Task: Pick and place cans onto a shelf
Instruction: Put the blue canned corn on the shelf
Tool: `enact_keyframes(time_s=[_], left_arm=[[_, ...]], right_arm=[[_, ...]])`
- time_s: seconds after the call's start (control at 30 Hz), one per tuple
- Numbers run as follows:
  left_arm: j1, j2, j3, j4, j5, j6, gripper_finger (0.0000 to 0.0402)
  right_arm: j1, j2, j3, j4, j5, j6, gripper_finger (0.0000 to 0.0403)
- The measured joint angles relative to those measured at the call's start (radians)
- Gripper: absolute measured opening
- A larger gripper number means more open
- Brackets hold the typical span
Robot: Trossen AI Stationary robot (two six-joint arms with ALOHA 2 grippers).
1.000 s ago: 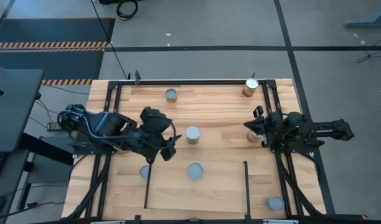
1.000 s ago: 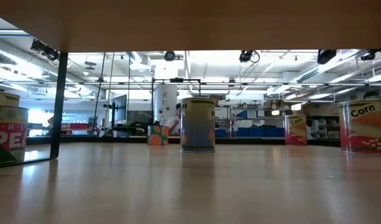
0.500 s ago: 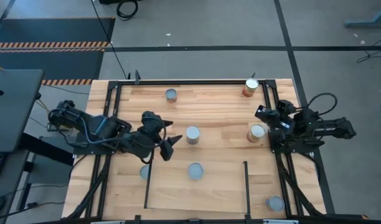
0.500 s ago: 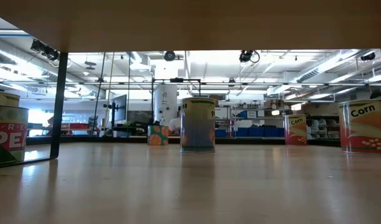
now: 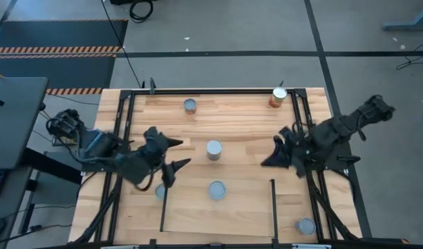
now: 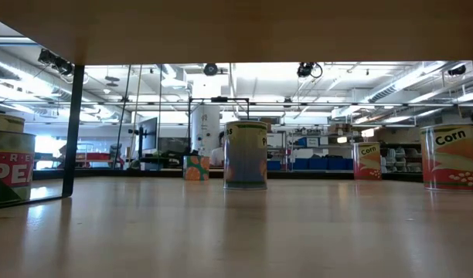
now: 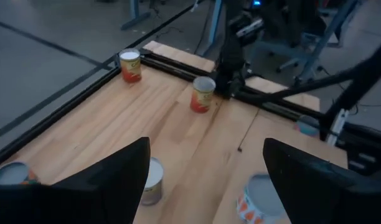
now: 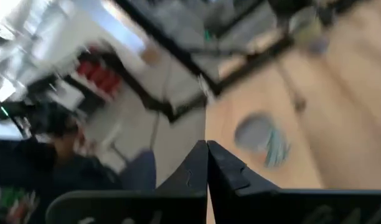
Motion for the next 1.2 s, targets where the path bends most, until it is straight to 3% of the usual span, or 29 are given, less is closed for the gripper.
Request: enact_keyframes(time_s=[0.17, 0.33, 0.43, 0.6, 0.73, 0.9, 1.03, 1.2], left_arm=[[-0.104, -0.013, 0.000, -0.069, -0.122, -0.034, 0.0315], [-0.157, 0.016, 0.000, -0.120, -0.131, -0.052, 0.0315], [-0.179, 0.032, 0.000, -0.128, -0.129, -0.052, 0.0315], [-0.211, 0.055, 0.000, -0.127, -0.126, -0.054, 0.0315], [-0.237, 0.062, 0.000, -0.125, -0.122, -0.090, 0.0315], [-0.245, 0.062, 0.000, -0.125, -0.122, -0.105, 0.0315], [-0.226, 0.062, 0.000, -0.127, -0.146, -0.111, 0.0315], [-0.174, 0.062, 0.000, -0.128, -0.150, -0.143, 0.0315]], right_arm=[[0.175, 0.185, 0.227, -0.269, 0.084, 0.192, 0.0005], [0.308, 0.323, 0.311, -0.445, 0.081, 0.490, 0.0012], [0.368, 0.397, 0.311, -0.502, -0.022, 0.650, 0.0014], [0.453, 0.514, 0.311, -0.529, -0.311, 0.780, 0.0014], [0.516, 0.578, 0.311, -0.522, -0.370, 0.793, 0.0007], [0.579, 0.665, 0.312, -0.600, -0.367, 0.659, 0.0020], [0.610, 0.727, 0.312, -0.687, -0.374, 0.532, 0.0072], [0.623, 0.763, 0.311, -0.758, -0.372, 0.452, 0.0168]])
